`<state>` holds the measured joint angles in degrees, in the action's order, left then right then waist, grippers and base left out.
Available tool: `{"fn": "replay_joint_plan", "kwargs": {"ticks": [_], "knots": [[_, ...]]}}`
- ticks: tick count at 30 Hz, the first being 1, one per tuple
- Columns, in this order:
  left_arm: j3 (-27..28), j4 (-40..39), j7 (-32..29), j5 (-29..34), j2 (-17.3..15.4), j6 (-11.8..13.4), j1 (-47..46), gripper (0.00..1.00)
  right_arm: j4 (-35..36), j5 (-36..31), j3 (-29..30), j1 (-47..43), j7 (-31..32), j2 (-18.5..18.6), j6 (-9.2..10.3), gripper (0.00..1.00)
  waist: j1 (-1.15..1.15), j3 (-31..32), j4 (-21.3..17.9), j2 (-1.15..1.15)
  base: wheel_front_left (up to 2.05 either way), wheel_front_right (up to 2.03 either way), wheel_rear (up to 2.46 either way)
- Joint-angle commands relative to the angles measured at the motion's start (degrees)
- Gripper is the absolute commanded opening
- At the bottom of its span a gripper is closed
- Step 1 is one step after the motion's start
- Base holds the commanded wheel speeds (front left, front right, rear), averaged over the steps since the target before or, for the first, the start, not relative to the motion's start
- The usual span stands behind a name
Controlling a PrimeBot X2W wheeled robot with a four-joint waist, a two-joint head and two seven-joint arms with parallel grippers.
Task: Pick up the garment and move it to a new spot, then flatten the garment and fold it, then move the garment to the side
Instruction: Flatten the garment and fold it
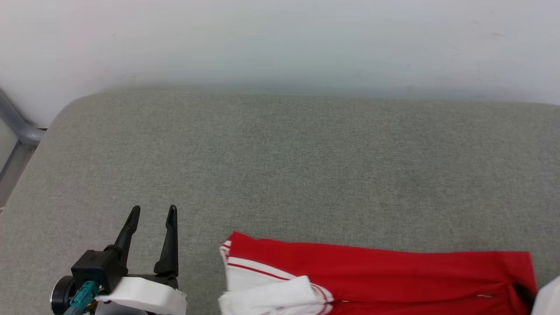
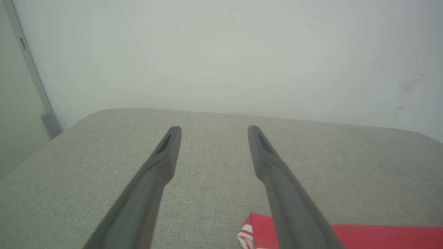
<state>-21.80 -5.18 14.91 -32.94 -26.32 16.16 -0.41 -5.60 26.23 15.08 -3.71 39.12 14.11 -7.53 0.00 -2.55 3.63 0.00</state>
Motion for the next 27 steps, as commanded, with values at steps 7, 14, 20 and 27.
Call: {"fn": "replay_joint_plan", "kwargs": {"ticks": [7,14,20,27], "knots": [[-0.3,0.4,0.4,0.5,0.6,0.4,1.0,1.0,1.2,-0.2,8.4,-0.3,1.9,-0.2,0.09,0.0,0.0,1.1,-0.9,0.0,0.0,0.0,0.0],[-0.8,0.9,0.4,0.6,0.8,0.5,1.3,1.0,1.2,18.2,14.0,1.9,15.5,-8.9,0.07,0.0,0.0,2.1,-1.2,0.0,0.0,0.0,0.0],[-1.3,1.2,0.1,0.4,0.9,0.4,1.2,1.0,-3.1,37.1,14.0,2.4,24.3,-11.3,0.06,0.0,0.0,3.1,-0.8,0.0,0.0,0.0,0.0],[-1.9,1.2,-0.2,0.5,0.8,0.0,0.2,1.0,-8.8,60.8,-0.2,2.2,18.6,-11.3,0.06,0.0,0.0,3.3,0.5,0.0,0.0,0.0,0.0]]}}
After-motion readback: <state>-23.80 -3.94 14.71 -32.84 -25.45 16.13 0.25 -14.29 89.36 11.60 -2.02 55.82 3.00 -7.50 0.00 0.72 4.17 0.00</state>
